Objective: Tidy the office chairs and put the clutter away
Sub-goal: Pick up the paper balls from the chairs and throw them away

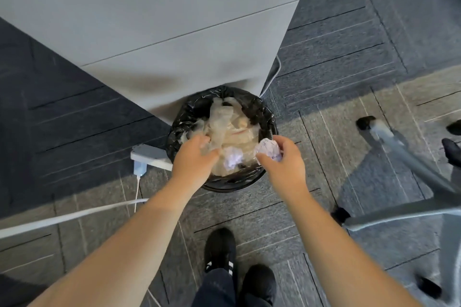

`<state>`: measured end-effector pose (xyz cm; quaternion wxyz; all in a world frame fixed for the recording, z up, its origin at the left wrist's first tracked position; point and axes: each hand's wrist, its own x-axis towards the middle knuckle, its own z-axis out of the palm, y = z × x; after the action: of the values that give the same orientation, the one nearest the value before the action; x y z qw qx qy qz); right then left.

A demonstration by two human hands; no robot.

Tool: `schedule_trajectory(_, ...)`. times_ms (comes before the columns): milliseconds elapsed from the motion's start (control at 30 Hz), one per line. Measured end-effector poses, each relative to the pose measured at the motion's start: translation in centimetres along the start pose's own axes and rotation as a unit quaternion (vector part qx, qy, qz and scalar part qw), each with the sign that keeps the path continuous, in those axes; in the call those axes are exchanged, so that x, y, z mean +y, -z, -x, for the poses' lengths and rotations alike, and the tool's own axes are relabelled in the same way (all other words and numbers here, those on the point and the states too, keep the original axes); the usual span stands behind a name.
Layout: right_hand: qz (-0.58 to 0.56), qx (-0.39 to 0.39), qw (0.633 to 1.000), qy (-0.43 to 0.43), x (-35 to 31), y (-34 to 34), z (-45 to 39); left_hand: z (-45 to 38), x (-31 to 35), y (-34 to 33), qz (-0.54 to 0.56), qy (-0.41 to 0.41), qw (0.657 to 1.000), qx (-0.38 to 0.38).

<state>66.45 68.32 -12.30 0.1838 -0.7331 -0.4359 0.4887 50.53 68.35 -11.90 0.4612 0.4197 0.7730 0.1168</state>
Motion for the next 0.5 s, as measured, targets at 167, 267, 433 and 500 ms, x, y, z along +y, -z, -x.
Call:
schedule_trajectory(167,-0.035,-0.006,0.999,-0.011,-2.0,-1.4,-2.6,-0.1,0.1,1.1,0.003,-0.021,1.000,0.008)
schedule_trajectory(267,-0.052,-0.004,0.999,-0.015,-2.7,-1.3,-3.0,-0.3,0.8,1.7,0.002,-0.033,0.999,0.016)
schedule_trajectory(433,-0.052,0.039,0.998,0.003,-3.0,1.1,-0.7,1.5,3.4,2.2,-0.002,-0.043,0.999,-0.008)
schedule_trajectory(500,-0.066,0.057,0.996,0.005,-3.5,2.8,0.8,3.0,5.3,2.4,0.007,-0.064,0.998,-0.020)
